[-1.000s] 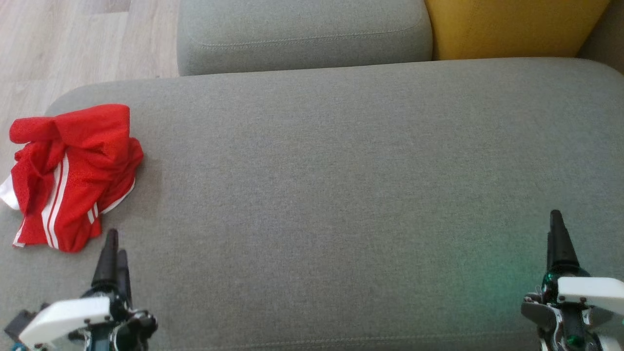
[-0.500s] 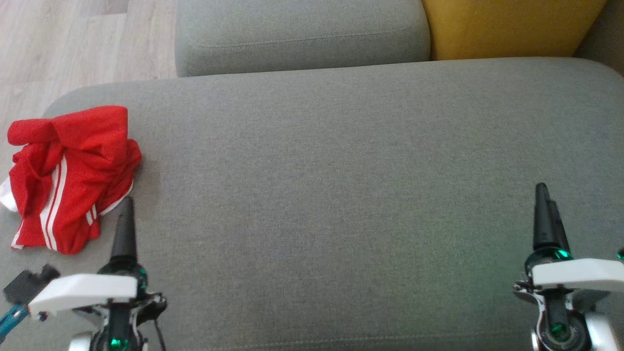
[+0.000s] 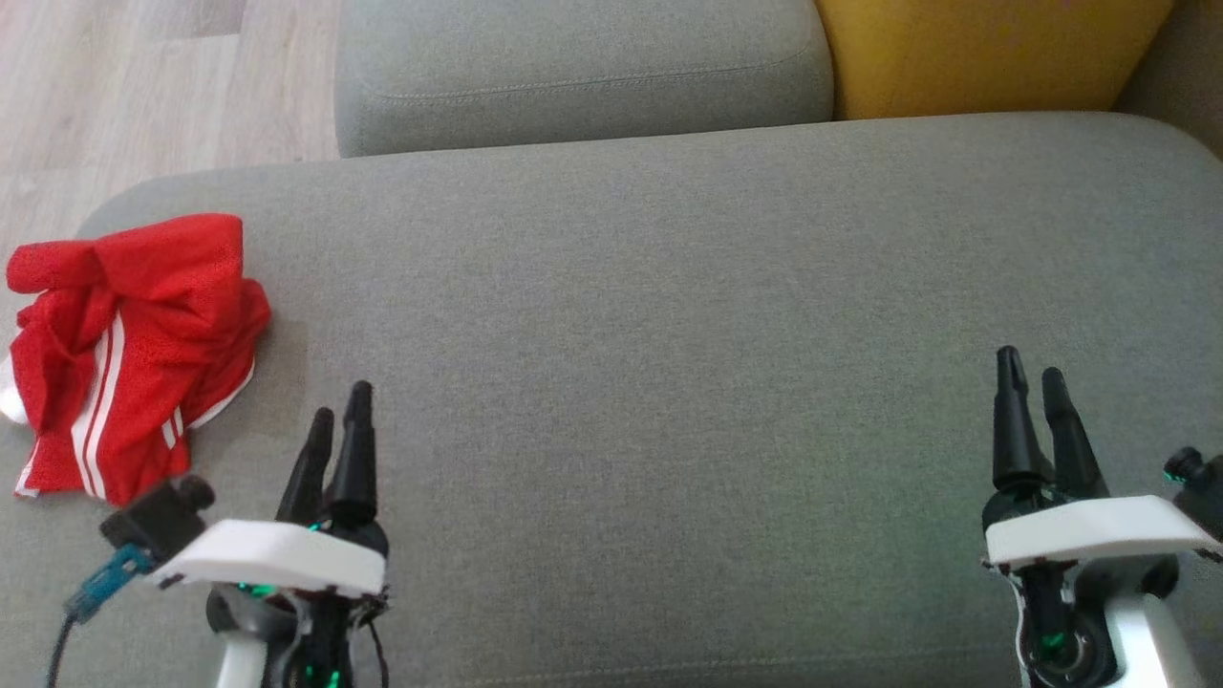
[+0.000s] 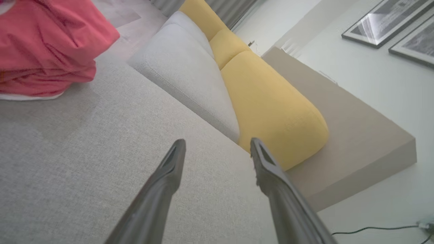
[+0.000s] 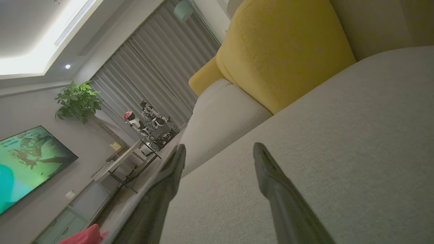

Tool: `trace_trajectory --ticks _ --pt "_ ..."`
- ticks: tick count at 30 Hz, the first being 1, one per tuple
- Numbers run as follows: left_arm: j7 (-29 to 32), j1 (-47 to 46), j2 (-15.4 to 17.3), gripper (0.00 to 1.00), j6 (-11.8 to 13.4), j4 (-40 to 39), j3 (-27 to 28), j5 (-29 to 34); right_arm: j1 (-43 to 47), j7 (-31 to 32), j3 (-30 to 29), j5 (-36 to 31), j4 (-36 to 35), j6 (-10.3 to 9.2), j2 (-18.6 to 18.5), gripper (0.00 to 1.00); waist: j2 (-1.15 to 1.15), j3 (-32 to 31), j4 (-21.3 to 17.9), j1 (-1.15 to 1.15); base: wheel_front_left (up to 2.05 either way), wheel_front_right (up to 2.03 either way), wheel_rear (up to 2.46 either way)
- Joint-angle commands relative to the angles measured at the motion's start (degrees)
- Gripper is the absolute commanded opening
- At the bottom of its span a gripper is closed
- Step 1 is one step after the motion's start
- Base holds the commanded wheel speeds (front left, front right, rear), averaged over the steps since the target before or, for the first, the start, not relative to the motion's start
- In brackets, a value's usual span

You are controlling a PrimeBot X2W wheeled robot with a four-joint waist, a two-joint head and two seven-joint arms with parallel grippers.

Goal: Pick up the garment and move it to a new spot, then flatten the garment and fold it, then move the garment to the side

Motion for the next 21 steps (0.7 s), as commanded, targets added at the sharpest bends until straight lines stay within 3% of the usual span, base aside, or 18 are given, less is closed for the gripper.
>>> trace_trajectory --ticks 1,21 --pt "-0.93 -2.51 1.05 1.0 0.84 -2.74 -0.04 2.64 -2.31 -0.94 0.89 -2.75 -2.55 -0.02 -0.34 1.0 0.0 -0.04 -0.1 0.0 0.0 0.0 0.0" --pt "-4.11 -5.6 8.75 1.0 14.26 -2.44 -13.46 19.27 -2.59 -4.14 1.7 -18.61 -2.76 -0.03 -0.41 1.0 0.0 -0.22 -0.73 0.0 0.0 0.0 0.0"
